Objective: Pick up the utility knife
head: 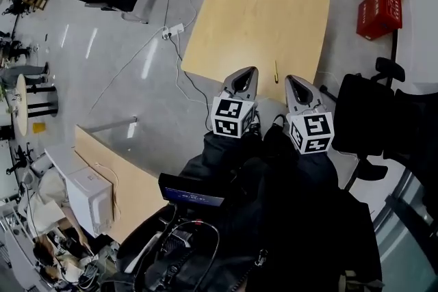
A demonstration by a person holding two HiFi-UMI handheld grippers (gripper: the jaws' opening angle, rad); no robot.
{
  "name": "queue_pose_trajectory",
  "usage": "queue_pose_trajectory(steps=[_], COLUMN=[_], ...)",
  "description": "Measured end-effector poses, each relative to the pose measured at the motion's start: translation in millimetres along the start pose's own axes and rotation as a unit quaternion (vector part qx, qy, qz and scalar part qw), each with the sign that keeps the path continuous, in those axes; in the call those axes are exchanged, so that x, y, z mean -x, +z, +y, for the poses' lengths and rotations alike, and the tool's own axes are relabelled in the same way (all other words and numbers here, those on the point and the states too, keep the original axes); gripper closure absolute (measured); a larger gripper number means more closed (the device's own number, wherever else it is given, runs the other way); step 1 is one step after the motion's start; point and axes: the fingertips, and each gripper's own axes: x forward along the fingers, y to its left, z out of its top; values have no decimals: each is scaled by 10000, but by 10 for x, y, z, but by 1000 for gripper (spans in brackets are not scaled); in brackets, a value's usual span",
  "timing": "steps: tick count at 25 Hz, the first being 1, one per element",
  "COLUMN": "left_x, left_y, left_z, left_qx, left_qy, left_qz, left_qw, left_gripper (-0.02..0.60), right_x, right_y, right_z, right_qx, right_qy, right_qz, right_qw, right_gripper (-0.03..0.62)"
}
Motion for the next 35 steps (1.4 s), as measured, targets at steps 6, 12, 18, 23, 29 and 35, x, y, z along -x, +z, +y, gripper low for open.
queue_pose_trajectory(steps=[6, 12, 18, 23, 29, 35], left_x=[-73, -185, -262, -284, -365, -453], left_y=[-374, -752, -1154, -1375, -1553, -1693], left_z=[112, 213, 332, 359, 436, 448], left_qx=[215, 434, 529, 657, 723, 777], left_qy=[87, 126, 227, 207, 165, 111], left_qz=[322, 692, 1061, 1280, 1475, 1621], left_qw=[9992, 9966, 9927, 9894, 9863, 9836], left_gripper=[583, 583, 583, 583, 583, 583], right_x=[-189, -426, -653, -786, -970, -1180], right_y=[-336, -772, -1230, -1446, -1711, -1970], right_z=[-18, -80, -143, -214, -272, -354], right_qx=[-146, -298, -434, -520, -621, -666], right_qy=[-34, -114, -111, -143, -141, -156], right_qz=[352, 761, 1222, 1397, 1711, 1996], right_qw=[9993, 9966, 9915, 9887, 9832, 9775], right_gripper=[589, 589, 589, 589, 589, 588])
